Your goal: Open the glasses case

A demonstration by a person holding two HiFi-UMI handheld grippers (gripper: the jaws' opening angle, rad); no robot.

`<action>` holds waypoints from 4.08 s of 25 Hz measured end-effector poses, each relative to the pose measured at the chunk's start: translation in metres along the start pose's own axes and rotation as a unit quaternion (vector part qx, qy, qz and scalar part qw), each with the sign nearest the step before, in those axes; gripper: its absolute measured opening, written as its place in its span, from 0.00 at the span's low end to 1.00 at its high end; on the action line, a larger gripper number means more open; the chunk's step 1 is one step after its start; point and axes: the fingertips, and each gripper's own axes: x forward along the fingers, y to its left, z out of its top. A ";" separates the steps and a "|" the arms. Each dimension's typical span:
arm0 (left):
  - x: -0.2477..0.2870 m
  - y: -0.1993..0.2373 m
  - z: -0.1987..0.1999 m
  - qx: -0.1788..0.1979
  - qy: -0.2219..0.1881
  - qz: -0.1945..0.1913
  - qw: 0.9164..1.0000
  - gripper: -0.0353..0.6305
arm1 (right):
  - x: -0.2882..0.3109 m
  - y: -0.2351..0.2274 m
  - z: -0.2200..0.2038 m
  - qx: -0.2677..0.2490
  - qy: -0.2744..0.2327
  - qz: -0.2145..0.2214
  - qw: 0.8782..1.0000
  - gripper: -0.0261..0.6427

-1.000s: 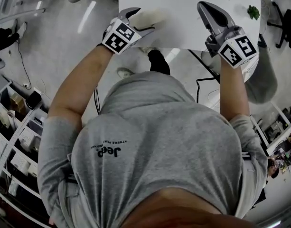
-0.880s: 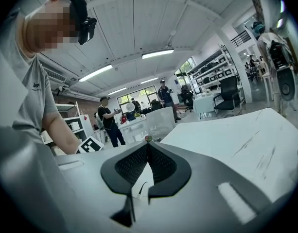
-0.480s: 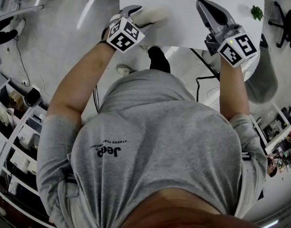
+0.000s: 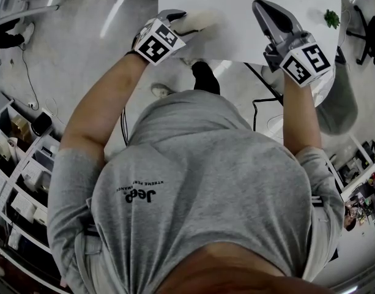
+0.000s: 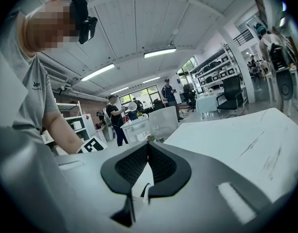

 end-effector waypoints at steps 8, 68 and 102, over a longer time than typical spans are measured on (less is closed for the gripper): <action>-0.002 0.004 -0.005 -0.034 -0.002 -0.016 0.999 0.53 | 0.001 0.002 0.000 0.000 0.001 0.005 1.000 0.05; -0.057 0.067 -0.019 -0.120 -0.085 0.045 0.988 0.19 | 0.055 0.037 -0.002 -0.011 0.024 0.052 0.998 0.05; -0.509 -0.016 -0.114 -0.218 -0.399 0.355 0.817 0.31 | 0.176 0.337 0.095 -0.160 0.014 0.294 0.942 0.04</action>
